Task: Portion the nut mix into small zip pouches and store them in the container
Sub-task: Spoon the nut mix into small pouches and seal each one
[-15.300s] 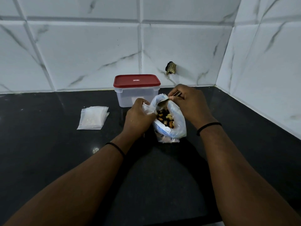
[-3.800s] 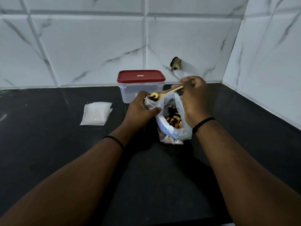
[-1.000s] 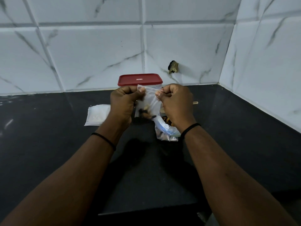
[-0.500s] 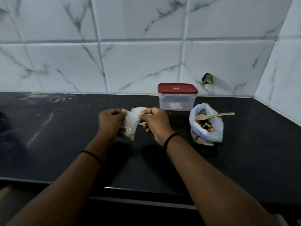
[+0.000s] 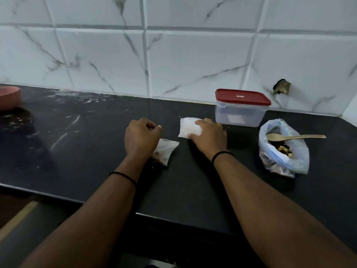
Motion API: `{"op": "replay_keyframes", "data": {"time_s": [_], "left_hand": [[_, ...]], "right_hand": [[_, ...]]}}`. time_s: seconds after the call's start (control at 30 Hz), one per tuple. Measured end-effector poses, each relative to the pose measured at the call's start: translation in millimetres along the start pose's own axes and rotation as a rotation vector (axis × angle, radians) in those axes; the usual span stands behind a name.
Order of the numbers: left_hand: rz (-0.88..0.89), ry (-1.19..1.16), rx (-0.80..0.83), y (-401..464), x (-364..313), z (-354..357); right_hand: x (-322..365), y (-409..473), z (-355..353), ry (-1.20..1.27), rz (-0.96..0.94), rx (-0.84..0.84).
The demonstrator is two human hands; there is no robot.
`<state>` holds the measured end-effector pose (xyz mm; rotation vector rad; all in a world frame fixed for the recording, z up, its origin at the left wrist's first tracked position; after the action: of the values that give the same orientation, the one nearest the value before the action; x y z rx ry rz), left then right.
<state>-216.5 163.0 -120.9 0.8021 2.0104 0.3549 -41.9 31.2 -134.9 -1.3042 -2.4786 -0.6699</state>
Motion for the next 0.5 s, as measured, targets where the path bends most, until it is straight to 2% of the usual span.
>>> {"op": "replay_keyframes", "data": {"time_s": [0.1,0.2,0.27,0.4,0.43,0.5], "left_hand": [[0.062,0.014,-0.015,-0.2,-11.7,0.8],[0.115,-0.002,0.005,-4.2,-34.1,7.2],[0.121,-0.028,0.022,-6.5,-47.8,15.6],[0.047,-0.127,0.039,-10.9,-74.1,32.9],[0.006,-0.195,0.057,-11.2,-80.8,38.3],[-0.16,-0.531,0.151,-12.8,-97.6,53.7]], "right_hand": [[3.4,1.4,3.0,-0.042,-0.038,0.041],[3.7,-0.3,-2.8,-0.041,-0.051,-0.023],[4.7,-5.2,-10.0,0.007,-0.089,-0.112],[-9.1,-21.7,-48.1,0.385,-0.204,-0.409],[-17.1,-25.8,-58.4,0.426,-0.235,-0.481],[-36.8,-31.4,-72.9,0.395,-0.297,-0.549]]}}
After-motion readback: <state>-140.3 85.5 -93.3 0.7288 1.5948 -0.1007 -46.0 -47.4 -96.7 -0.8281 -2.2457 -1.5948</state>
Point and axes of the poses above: each hand's wrist, its own y-axis towards the middle knuckle, its own z-axis out of the palm, x = y × z, the point moved 4 cm from there along y, towards the middle knuckle, and after that the axes turned 10 degrees about z, right-handed, at the moved point
